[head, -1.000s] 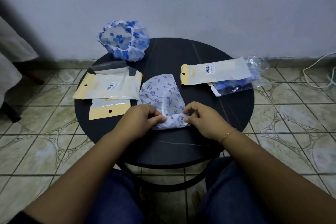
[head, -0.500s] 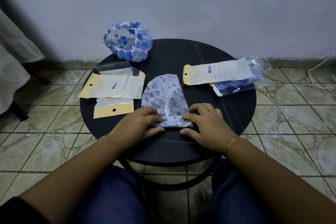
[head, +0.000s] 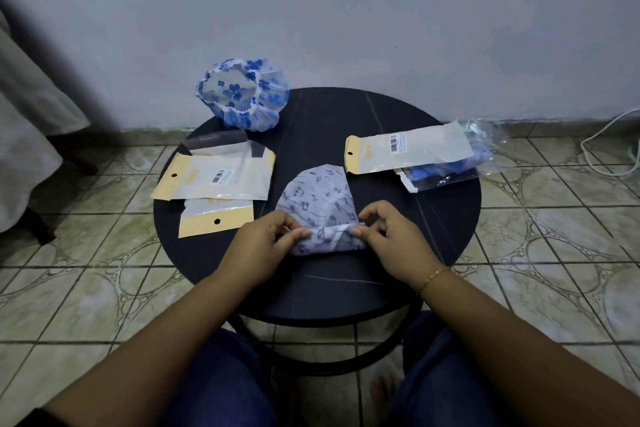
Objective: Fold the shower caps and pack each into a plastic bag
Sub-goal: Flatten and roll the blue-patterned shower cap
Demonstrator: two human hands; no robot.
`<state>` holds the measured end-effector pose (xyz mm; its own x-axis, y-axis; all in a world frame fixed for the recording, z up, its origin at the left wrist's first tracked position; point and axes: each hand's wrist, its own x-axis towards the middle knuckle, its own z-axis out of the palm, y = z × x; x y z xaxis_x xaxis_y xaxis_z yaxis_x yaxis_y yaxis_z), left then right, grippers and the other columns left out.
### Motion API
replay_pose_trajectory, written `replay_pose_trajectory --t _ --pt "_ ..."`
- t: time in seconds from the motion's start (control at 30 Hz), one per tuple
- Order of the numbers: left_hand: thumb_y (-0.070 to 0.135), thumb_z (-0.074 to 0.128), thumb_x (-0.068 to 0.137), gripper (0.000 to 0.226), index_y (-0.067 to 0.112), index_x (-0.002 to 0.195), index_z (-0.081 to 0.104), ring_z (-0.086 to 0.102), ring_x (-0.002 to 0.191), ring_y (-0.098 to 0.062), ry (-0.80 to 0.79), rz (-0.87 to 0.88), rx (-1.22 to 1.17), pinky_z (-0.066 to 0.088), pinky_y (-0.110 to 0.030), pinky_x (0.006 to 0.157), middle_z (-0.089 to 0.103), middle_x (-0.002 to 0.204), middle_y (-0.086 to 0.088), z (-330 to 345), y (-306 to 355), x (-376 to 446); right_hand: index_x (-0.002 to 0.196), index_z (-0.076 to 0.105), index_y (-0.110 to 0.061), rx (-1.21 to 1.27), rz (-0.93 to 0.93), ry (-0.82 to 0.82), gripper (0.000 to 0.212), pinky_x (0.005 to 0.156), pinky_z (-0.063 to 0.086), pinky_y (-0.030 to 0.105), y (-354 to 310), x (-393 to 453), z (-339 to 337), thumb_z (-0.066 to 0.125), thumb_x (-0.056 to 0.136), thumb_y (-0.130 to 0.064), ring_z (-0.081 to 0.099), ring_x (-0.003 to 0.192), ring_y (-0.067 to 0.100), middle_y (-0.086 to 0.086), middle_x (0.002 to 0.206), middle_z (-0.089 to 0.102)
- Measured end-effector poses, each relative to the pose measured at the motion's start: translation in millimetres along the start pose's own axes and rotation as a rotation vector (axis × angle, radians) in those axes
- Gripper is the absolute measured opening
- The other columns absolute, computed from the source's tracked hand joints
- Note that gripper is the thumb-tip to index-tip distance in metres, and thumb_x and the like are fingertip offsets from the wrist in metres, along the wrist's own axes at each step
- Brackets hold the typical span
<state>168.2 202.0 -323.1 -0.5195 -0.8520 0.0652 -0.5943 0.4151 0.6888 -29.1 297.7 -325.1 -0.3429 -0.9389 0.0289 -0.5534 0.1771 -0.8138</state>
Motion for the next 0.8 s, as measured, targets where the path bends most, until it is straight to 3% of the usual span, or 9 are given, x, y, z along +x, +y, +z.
replay_pose_trajectory --t 0.1,0.2,0.33,0.43,0.53,0.6,0.67,0.8 --pt "0.039 0.068 0.082 0.016 0.027 0.074 0.06 0.061 0.075 -0.008 -0.038 -0.053 0.005 0.048 -0.029 0.07 0.068 0.077 0.008 0 3 4 0.089 0.052 -0.025 -0.022 0.048 0.02 0.015 0.06 0.036 0.023 1 5 4 0.066 0.085 -0.031 0.045 0.058 0.007 -0.008 0.053 0.045" --pt "0.042 0.066 0.083 0.014 0.03 0.078 0.061 0.061 0.077 -0.01 -0.013 0.011 0.179 0.05 -0.03 0.07 0.066 0.084 0.01 4 3 4 0.086 0.052 -0.027 -0.122 0.006 0.049 0.012 0.069 0.038 0.028 2 4 8 0.063 0.086 -0.032 0.046 0.068 0.012 -0.008 0.059 0.047" --pt "0.035 0.07 0.08 0.016 0.022 0.088 0.07 0.057 0.079 -0.013 0.188 0.345 0.36 0.046 -0.027 0.062 0.057 0.092 0.007 10 -2 4 0.093 0.062 -0.022 -0.316 -0.129 0.138 0.012 0.074 0.041 0.029 3 1 10 0.064 0.085 -0.032 0.046 0.09 0.015 -0.002 0.085 0.055" --pt "0.033 0.056 0.084 0.023 0.018 0.088 0.072 0.059 0.08 -0.018 0.113 0.586 0.426 0.051 -0.034 0.069 0.066 0.088 0.004 10 -7 9 0.091 0.069 -0.021 -0.431 -0.28 0.172 0.012 0.077 0.042 0.033 6 3 7 0.066 0.083 -0.029 0.049 0.093 0.019 -0.003 0.094 0.058" --pt "0.048 0.047 0.085 0.038 0.02 0.096 0.069 0.059 0.085 -0.009 -0.043 0.495 0.315 0.052 -0.029 0.075 0.066 0.092 0.008 3 -6 8 0.11 0.066 -0.028 -0.561 -0.297 0.025 0.027 0.082 0.028 0.03 6 2 3 0.056 0.089 -0.042 0.045 0.11 0.016 -0.011 0.112 0.059" --pt "0.065 0.052 0.076 0.051 0.024 0.103 0.067 0.055 0.09 -0.003 -0.111 0.462 0.313 0.047 -0.021 0.08 0.063 0.098 0.012 0 -9 9 0.124 0.056 -0.033 -0.593 -0.258 -0.079 0.047 0.086 0.022 0.027 7 2 -2 0.052 0.084 -0.057 0.035 0.119 0.01 -0.017 0.122 0.051" --pt "0.066 0.064 0.068 0.055 0.026 0.106 0.064 0.054 0.093 -0.001 -0.151 0.424 0.3 0.046 -0.019 0.082 0.062 0.101 0.013 -3 -9 11 0.13 0.049 -0.035 -0.602 -0.233 -0.133 0.057 0.087 0.019 0.025 5 2 -6 0.056 0.08 -0.061 0.03 0.122 0.008 -0.018 0.127 0.046" --pt "0.05 0.073 0.072 0.032 0.036 0.096 0.057 0.059 0.088 0.002 -0.131 0.205 0.121 0.049 -0.018 0.077 0.065 0.095 0.018 -8 -2 15 0.122 0.056 -0.035 -0.493 -0.206 -0.093 0.035 0.083 0.02 0.026 2 3 -8 0.055 0.088 -0.042 0.036 0.116 0.01 -0.014 0.115 0.056"
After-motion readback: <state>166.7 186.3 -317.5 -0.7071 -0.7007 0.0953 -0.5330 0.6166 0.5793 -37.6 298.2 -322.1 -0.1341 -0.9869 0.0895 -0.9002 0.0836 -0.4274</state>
